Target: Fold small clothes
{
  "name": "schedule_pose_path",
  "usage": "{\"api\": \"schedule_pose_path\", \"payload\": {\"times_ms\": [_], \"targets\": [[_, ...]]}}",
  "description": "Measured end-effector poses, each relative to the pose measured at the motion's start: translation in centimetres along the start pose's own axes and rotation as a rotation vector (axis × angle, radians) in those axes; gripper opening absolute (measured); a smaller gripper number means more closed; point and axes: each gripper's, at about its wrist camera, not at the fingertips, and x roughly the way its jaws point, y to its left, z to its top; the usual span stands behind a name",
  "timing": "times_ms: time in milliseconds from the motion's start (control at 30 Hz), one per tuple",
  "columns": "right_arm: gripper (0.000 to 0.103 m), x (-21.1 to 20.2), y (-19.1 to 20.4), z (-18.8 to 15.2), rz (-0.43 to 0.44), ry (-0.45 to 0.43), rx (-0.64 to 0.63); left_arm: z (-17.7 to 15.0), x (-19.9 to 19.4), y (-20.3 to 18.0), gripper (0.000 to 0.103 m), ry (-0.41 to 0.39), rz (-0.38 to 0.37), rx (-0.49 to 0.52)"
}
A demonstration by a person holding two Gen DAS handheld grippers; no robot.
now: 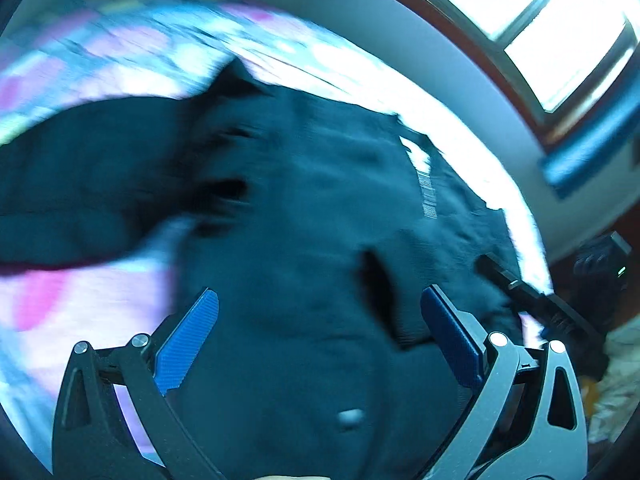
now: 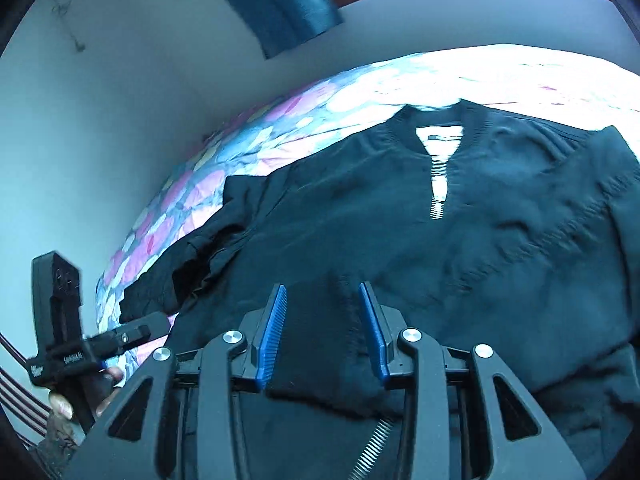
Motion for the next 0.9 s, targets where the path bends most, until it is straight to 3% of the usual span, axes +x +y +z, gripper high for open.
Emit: {"api": "schedule_pose_path", "payload": {"times_ms": [100, 367, 467, 600, 800, 900], "targets": [[0.044, -1.7, -1.5, -0.5, -0.012, -0.008, 0.024, 1.0, 3.0, -1.0, 0.101, 0.049, -0.059, -0.007], [0.046, -3.8, -5.0, -2.0, -0.018, -0.015, 0.094, 3.5, 9.9, -2.1, 0.101, 0.138, -0.175, 0.035], [0.047, -3.3, -5.6, -2.4, -0.009, -0.002, 0.110, 3.2, 9.6, -2.5, 0.101, 0.134, -0.194, 0.059], [0.050, -2.4, -5.9, -2.9, 0.004, 0.020, 0.124, 2.8, 8.8, -2.7, 0.101, 0.159, -0.359, 0.010], [0.051, -1.6, -6.2, -3.4, 0.017, 0.041, 0.146, 2.9, 10.3, -2.3, 0.100, 0.178, -0.348, -0.037], [0.053, -1.4, -6.4, -3.7, 0.018, 0.044, 0.154, 2.9, 10.2, -2.9, 0.085, 0.180, -0.374, -0.019]]}}
